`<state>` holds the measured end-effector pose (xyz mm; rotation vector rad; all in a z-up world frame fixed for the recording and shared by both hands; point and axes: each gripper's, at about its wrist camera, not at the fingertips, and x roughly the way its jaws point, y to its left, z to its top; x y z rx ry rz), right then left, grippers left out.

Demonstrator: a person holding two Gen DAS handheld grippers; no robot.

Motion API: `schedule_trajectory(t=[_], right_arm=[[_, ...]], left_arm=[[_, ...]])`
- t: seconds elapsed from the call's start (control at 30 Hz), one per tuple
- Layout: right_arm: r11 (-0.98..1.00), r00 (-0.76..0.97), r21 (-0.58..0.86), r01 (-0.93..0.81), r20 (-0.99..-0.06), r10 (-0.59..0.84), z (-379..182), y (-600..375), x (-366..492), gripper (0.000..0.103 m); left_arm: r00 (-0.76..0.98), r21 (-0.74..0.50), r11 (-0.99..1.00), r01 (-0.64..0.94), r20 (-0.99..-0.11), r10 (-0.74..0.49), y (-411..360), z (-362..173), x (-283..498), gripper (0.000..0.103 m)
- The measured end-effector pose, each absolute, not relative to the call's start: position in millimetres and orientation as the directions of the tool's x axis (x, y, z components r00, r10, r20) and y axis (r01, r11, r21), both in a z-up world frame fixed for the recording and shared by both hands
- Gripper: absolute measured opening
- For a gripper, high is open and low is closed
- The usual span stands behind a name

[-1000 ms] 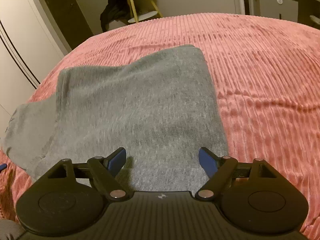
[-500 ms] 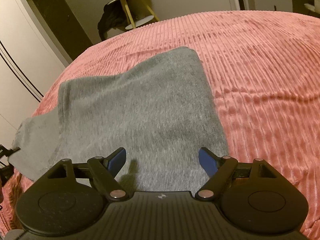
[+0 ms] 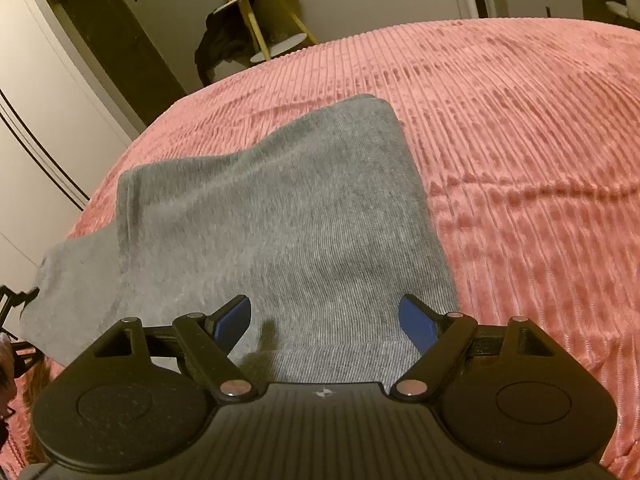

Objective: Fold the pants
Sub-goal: 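Fold the held leg end over onto the pants with the left tool, then grasp the ribbed waistband cuff with the right tool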

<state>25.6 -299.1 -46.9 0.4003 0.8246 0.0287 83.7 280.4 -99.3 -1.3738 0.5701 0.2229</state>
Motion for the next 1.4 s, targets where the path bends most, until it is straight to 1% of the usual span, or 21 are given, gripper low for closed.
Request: schedule_trajectory(t=[0.03,0.07,0.13,0.2,0.27,0.37,0.4,0.53,0.6,0.67,0.7,0.77,0.8,0.83,0.87,0.9,0.97,1.03,1.17,1.3,1.4], right_arm=[[0.924,0.683,0.359,0.129,-0.708,0.179,-46.9,-299.3,25.7,0.082],[0.923,0.684,0.361,0.130,-0.707,0.180,-46.9,-299.3,25.5,0.082],[0.921,0.686,0.367,0.132,-0.705,0.183,-46.9,-299.9,24.9,0.082],[0.918,0.688,0.373,0.132,-0.702,0.186,-46.9,-300.6,24.3,0.082],[0.915,0.691,0.381,0.133,-0.698,0.190,-47.0,-301.9,23.5,0.082],[0.910,0.695,0.393,0.134,-0.691,0.197,-46.2,-303.5,22.1,0.082],[0.908,0.697,0.398,0.134,-0.689,0.199,-45.8,-304.1,21.4,0.082],[0.899,0.703,0.415,0.137,-0.681,0.207,-45.0,-305.7,19.3,0.082],[0.896,0.705,0.423,0.138,-0.677,0.210,-44.5,-306.5,18.2,0.082],[0.892,0.709,0.430,0.139,-0.673,0.214,-43.9,-307.4,16.1,0.082],[0.890,0.710,0.434,0.139,-0.671,0.215,-43.5,-307.8,15.1,0.082],[0.884,0.713,0.445,0.141,-0.665,0.221,-43.1,-309.9,13.2,0.082],[0.880,0.715,0.454,0.143,-0.662,0.225,-43.0,-311.4,12.3,0.081],[0.875,0.717,0.462,0.146,-0.659,0.228,-43.0,-312.6,11.4,0.082],[0.871,0.719,0.469,0.147,-0.656,0.232,-43.0,-313.6,10.6,0.081],[0.869,0.719,0.472,0.148,-0.655,0.233,-42.9,-313.8,9.7,0.081],[0.871,0.720,0.470,0.145,-0.654,0.233,-42.1,-312.9,8.4,0.082],[0.870,0.719,0.472,0.144,-0.654,0.236,-42.4,-313.2,8.6,0.082],[0.873,0.713,0.467,0.143,-0.660,0.237,-42.4,-312.2,9.6,0.082],[0.882,0.709,0.450,0.137,-0.667,0.230,-40.8,-309.6,9.5,0.082],[0.874,0.710,0.466,0.138,-0.661,0.241,-40.1,-311.8,9.0,0.082]], left_arm=[[0.838,-0.844,0.258,-0.470,-0.518,-0.169,278.7,-90.2,86.0,0.024],[0.825,-0.801,0.382,-0.462,-0.546,-0.147,272.3,-72.1,89.9,0.023],[0.817,-0.706,0.576,-0.412,-0.566,-0.109,253.7,-40.3,94.0,0.018],[0.833,-0.608,0.721,-0.334,-0.548,-0.076,229.4,-6.1,94.3,0.016],[0.865,-0.524,0.819,-0.233,-0.497,-0.071,198.9,28.5,89.0,0.016],[0.897,-0.435,0.897,-0.071,-0.421,-0.133,142.6,72.4,77.1,0.016],[0.900,-0.379,0.925,-0.013,-0.407,-0.155,121.1,84.3,71.7,0.016],[0.884,-0.164,0.966,0.199,-0.395,-0.249,31.5,107.0,52.4,0.016],[0.857,-0.076,0.950,0.304,-0.414,-0.308,-15.0,105.9,43.9,0.017],[0.807,0.024,0.915,0.403,-0.481,-0.343,-63.2,94.1,38.3,0.019],[0.776,0.041,0.896,0.442,-0.518,-0.359,-83.5,88.7,33.8,0.024],[0.722,0.051,0.862,0.504,-0.572,-0.389,-112.3,69.0,28.6,0.043],[0.702,0.053,0.851,0.522,-0.594,-0.394,-122.0,58.2,25.2,0.065],[0.703,0.069,0.853,0.518,-0.602,-0.378,-127.8,49.8,23.9,0.084],[0.719,0.091,0.859,0.504,-0.595,-0.359,-133.3,45.5,16.6,0.087],[0.724,0.092,0.860,0.502,-0.588,-0.360,-135.0,44.0,9.7,0.087],[0.716,0.044,0.877,0.479,-0.598,-0.361,-129.3,43.8,6.4,0.087],[0.732,-0.026,0.907,0.420,-0.580,-0.356,-109.6,45.8,-3.3,0.093],[0.796,-0.165,0.966,0.197,-0.549,-0.256,-58.3,49.8,-7.0,0.095],[0.801,-0.257,0.965,-0.047,-0.588,-0.117,-6.2,31.1,-6.2,0.095],[0.782,-0.311,0.942,-0.126,-0.615,-0.098,17.2,15.0,-14.1,0.095]])
